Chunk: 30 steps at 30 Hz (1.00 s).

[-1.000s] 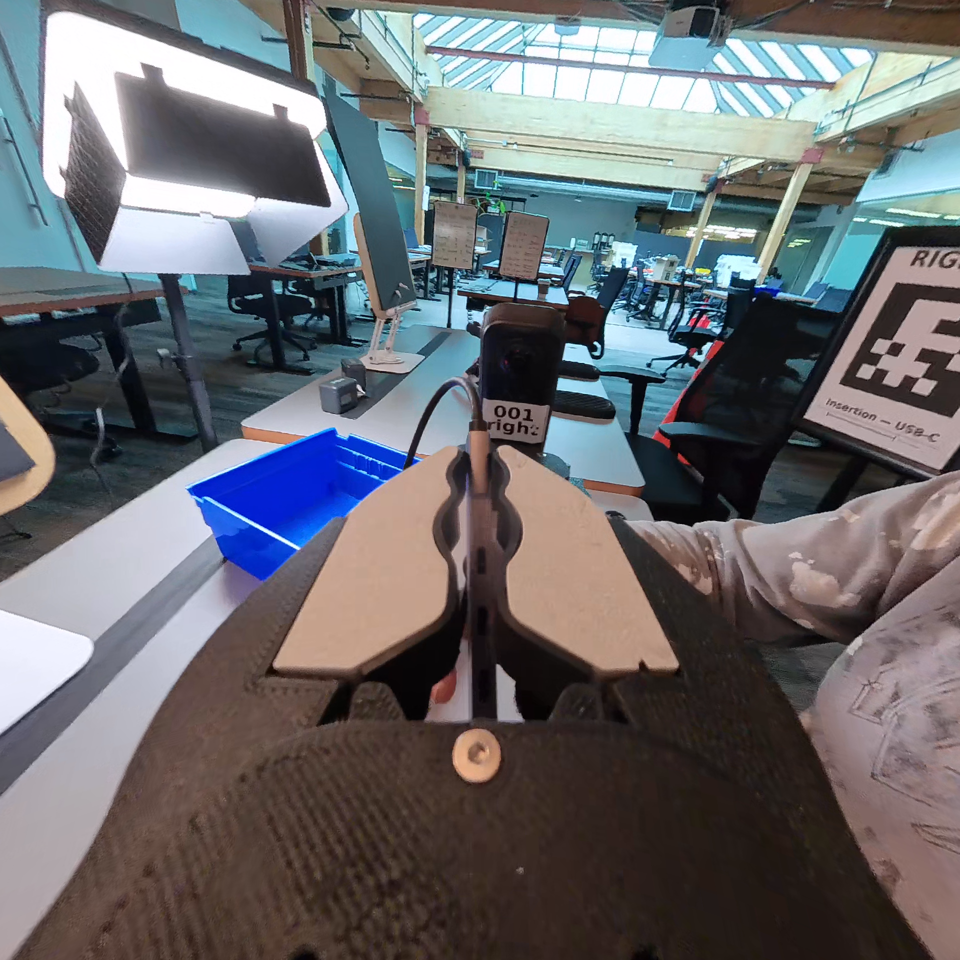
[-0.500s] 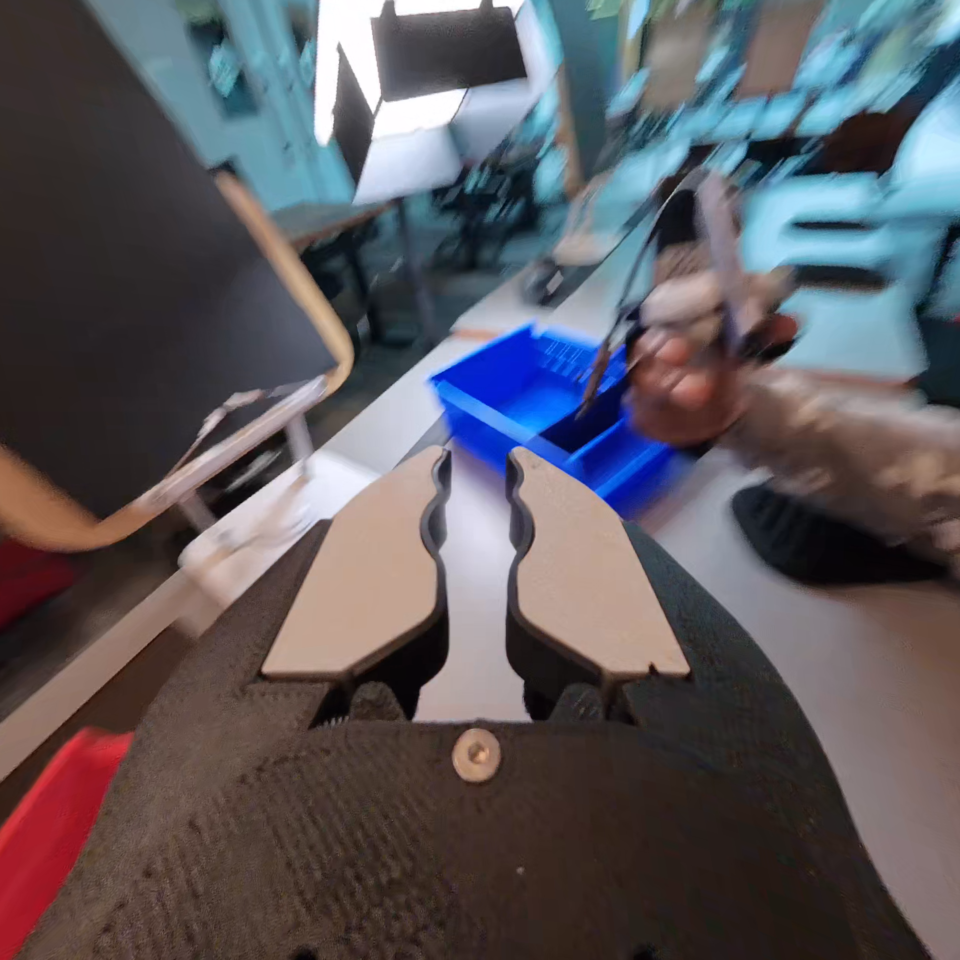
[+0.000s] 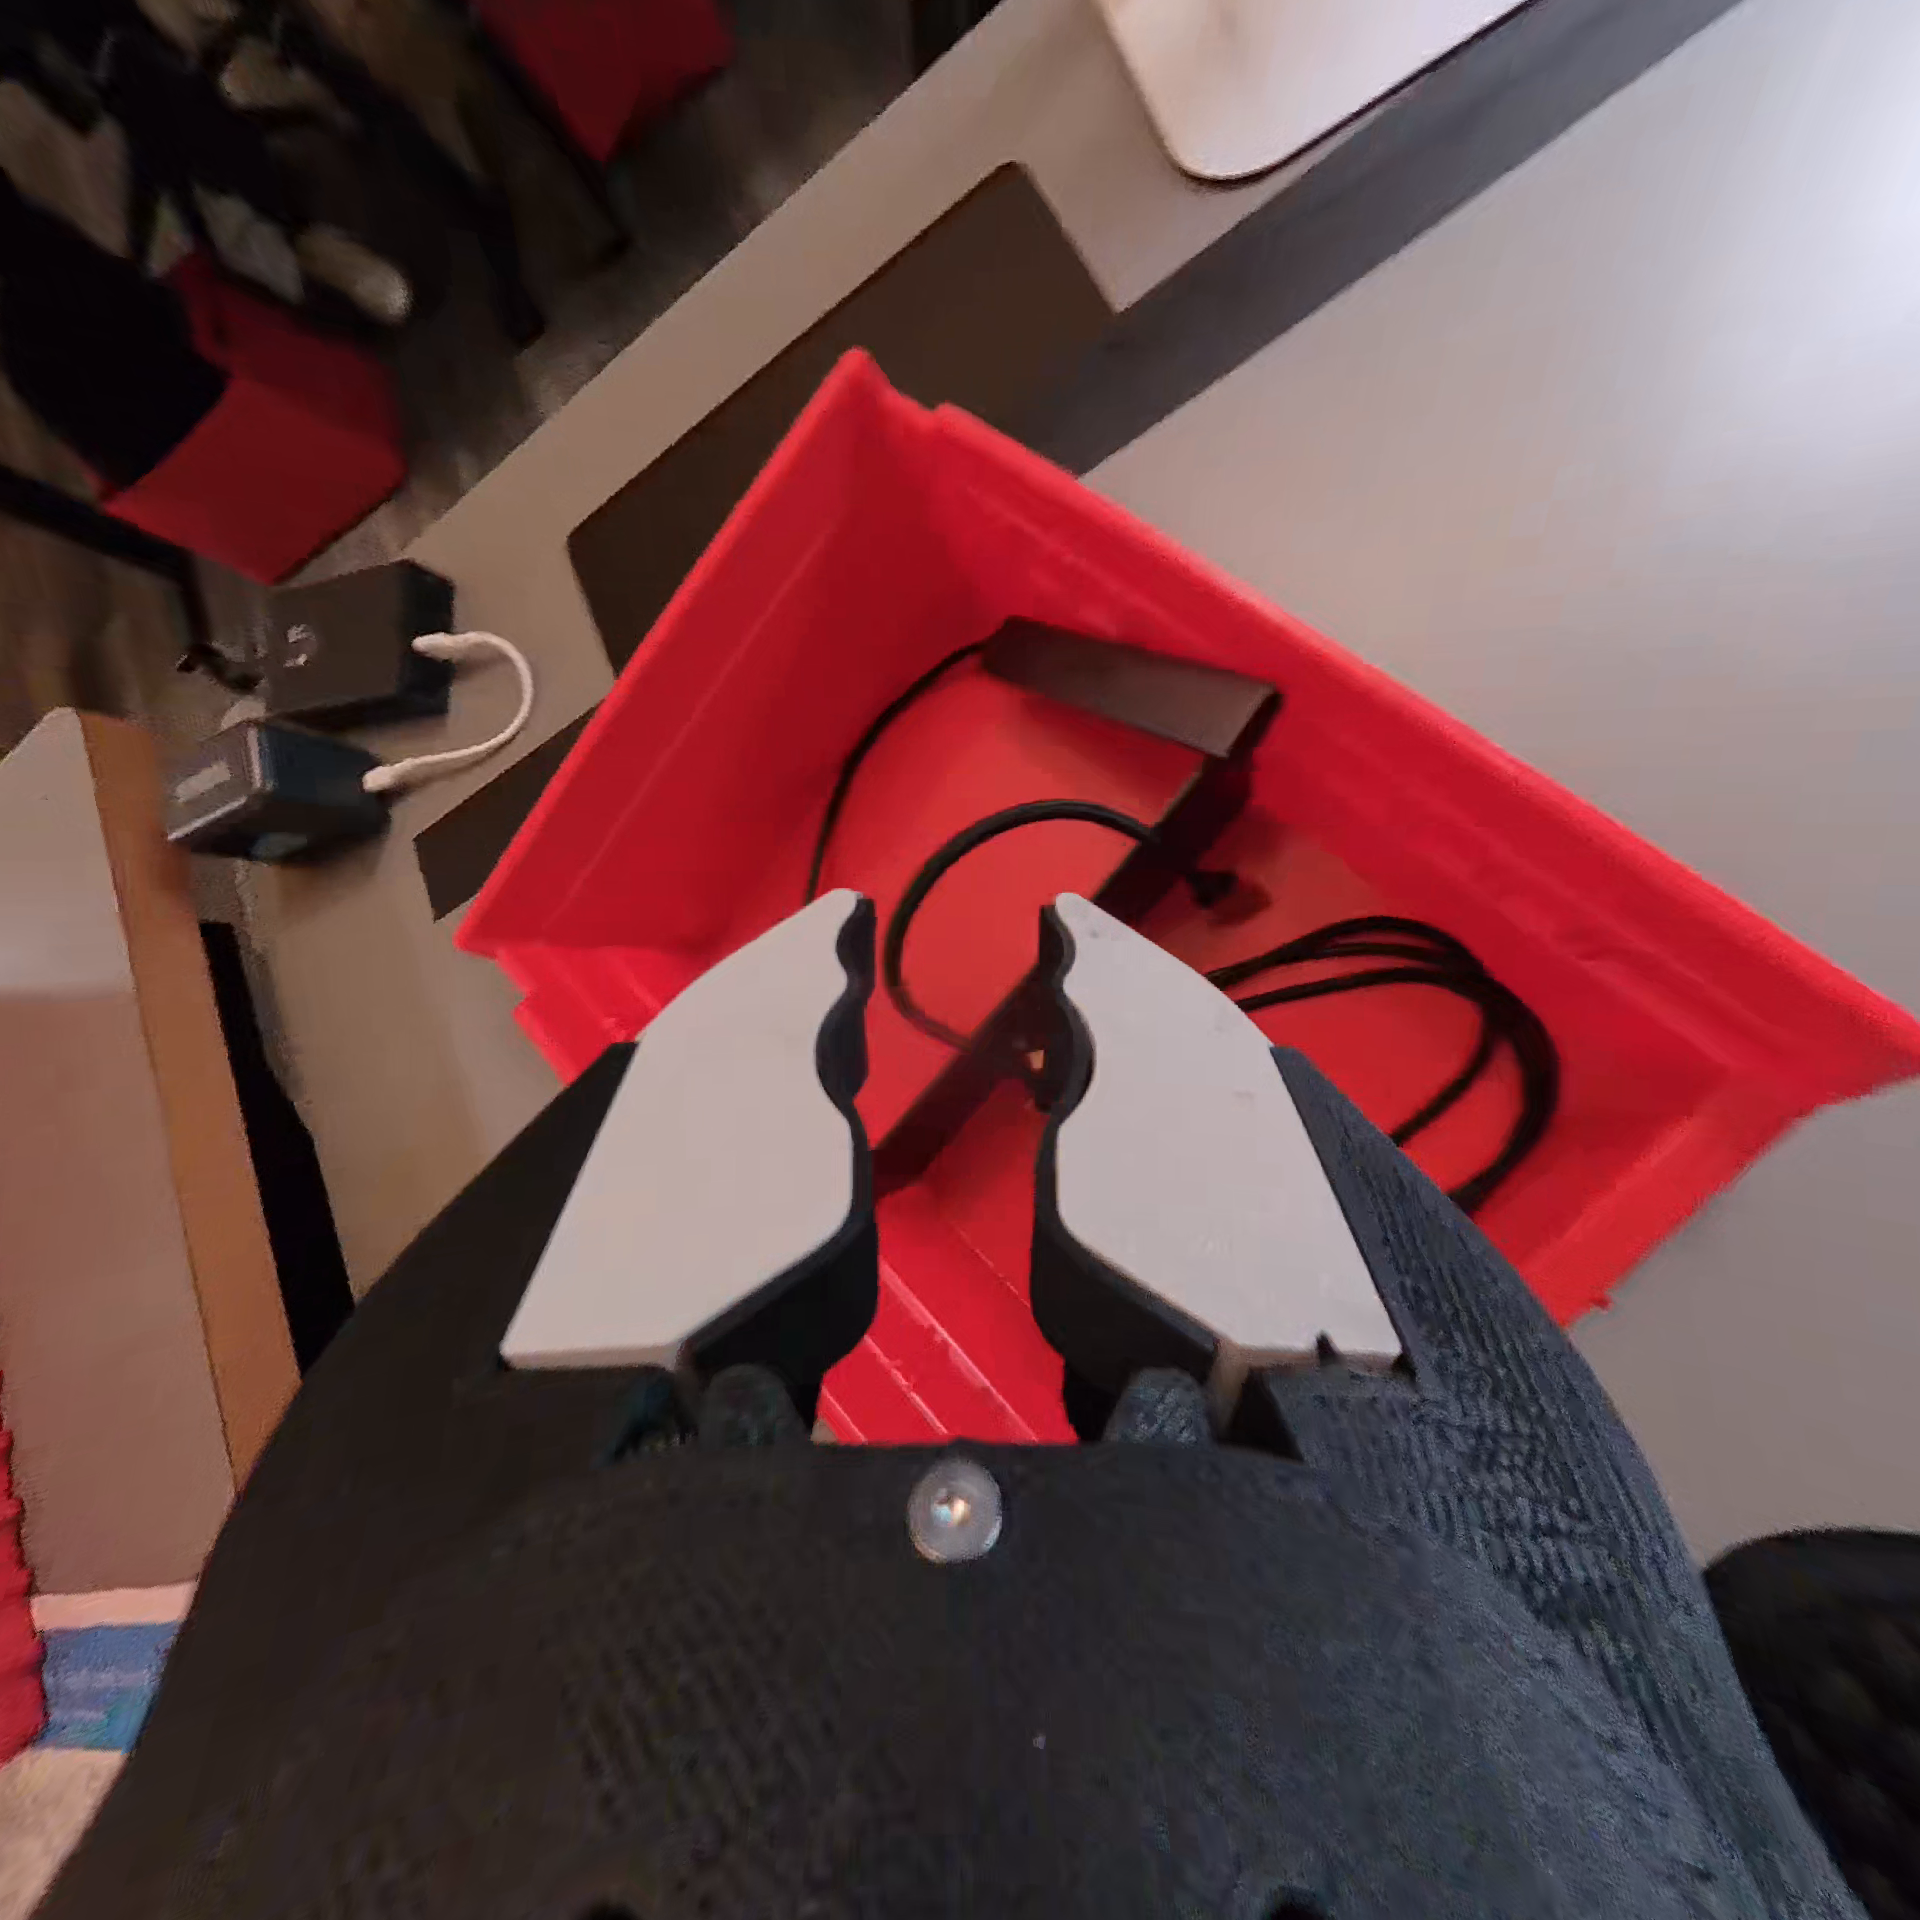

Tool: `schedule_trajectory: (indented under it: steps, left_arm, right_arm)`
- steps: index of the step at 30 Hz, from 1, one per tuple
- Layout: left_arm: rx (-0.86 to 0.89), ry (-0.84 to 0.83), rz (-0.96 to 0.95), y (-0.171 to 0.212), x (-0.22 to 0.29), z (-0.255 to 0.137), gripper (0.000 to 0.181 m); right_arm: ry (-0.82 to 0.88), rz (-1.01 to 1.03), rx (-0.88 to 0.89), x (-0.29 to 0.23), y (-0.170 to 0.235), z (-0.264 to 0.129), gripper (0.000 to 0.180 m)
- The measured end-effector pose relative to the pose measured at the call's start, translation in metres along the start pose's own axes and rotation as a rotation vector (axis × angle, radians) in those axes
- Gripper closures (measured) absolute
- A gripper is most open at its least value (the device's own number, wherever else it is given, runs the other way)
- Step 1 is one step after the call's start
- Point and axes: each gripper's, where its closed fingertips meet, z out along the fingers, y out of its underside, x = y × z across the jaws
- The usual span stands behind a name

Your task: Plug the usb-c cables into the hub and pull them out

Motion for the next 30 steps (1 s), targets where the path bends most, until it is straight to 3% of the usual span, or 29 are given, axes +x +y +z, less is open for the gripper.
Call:
schedule_trajectory:
  steps: [5,6,8,11,14,16,18,21,24,30]
  left_arm:
    - [-0.03,-0.03,-0.021,0.013,-0.015,0.027,0.145]
    - [-0.046,-0.016,-0.022,0.017,-0.014,0.033,0.149]
    - [-0.058,0.003,-0.025,0.019,-0.013,0.038,0.175]
    - [0.025,-0.047,-0.041,0.001,-0.019,0.013,0.178]
    - [0.202,-0.102,-0.052,-0.032,-0.018,-0.037,0.178]
    - [0.413,-0.005,-0.07,-0.063,0.003,-0.075,0.179]
    - [0.628,0.214,-0.106,-0.095,0.04,-0.112,0.179]
    - [0.745,0.591,-0.145,-0.125,0.103,-0.133,0.179]
    - [0.606,0.814,-0.167,-0.136,0.167,-0.095,0.18]
    - [0.204,0.932,-0.182,-0.108,0.284,0.02,0.18]
  right_arm:
    - [0.019,0.002,-0.032,0.003,0.007,0.002,0.171]
    - [0.022,-0.001,-0.039,0.004,0.008,0.003,0.171]
    - [0.027,-0.012,-0.052,0.003,0.009,0.003,0.171]
    - [0.033,-0.025,-0.059,0.003,0.008,0.002,0.171]
    - [0.039,-0.025,-0.043,0.004,0.002,0.0,0.171]
    - [0.047,-0.027,-0.033,0.004,-0.001,-0.002,0.171]
    - [0.058,-0.034,-0.025,0.005,-0.005,-0.005,0.171]
    - [0.076,-0.046,-0.01,0.005,-0.013,-0.009,0.171]
    - [0.099,-0.058,0.009,0.005,-0.022,-0.016,0.171]
    - [0.166,-0.094,0.009,0.01,-0.036,-0.032,0.171]
